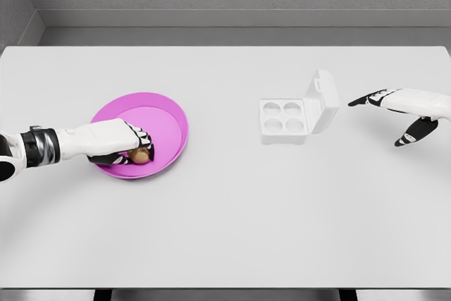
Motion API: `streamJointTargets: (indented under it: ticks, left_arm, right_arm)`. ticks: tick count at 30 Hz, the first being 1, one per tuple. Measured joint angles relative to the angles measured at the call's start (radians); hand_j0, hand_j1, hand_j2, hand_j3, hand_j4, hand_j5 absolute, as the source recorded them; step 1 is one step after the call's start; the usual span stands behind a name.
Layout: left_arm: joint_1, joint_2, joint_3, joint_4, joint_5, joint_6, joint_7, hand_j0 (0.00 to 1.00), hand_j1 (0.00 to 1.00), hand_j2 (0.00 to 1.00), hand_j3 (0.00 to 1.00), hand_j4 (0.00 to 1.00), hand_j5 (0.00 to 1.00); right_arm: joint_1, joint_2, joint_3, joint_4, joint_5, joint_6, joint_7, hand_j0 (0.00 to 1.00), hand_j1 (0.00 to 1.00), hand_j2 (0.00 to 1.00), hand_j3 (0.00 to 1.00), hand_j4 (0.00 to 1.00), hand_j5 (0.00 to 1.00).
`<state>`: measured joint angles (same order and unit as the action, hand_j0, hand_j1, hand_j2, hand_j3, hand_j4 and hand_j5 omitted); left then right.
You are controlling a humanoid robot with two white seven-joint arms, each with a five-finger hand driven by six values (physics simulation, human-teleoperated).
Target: Pack egg into the box and close the box lid
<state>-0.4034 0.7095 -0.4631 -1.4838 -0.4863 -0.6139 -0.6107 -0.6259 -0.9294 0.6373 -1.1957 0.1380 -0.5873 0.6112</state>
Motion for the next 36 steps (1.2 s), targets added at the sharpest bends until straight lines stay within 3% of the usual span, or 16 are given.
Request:
streamJointTargets:
  ticks: [16,36]
  left_arm:
    - [-0.054,-0.029,0.005,-0.024,0.027,0.000,0.000,0.40,0.40,0.40,0.40,0.40,0.40]
    - [-0.170,-0.210,-0.038,-0.021,0.010,0.001,-0.001,0.40,0.40,0.40,0.40,0.40,0.40]
  right_arm:
    - [0.000,0.001,0.000,0.000,0.000,0.000,0.000,1.00,1.00,1.00,1.00,1.00,1.00]
    - [-0.003,-0.001,-0.001,0.002,0.000,0.000,0.000,1.00,1.00,1.00,1.00,1.00,1.00]
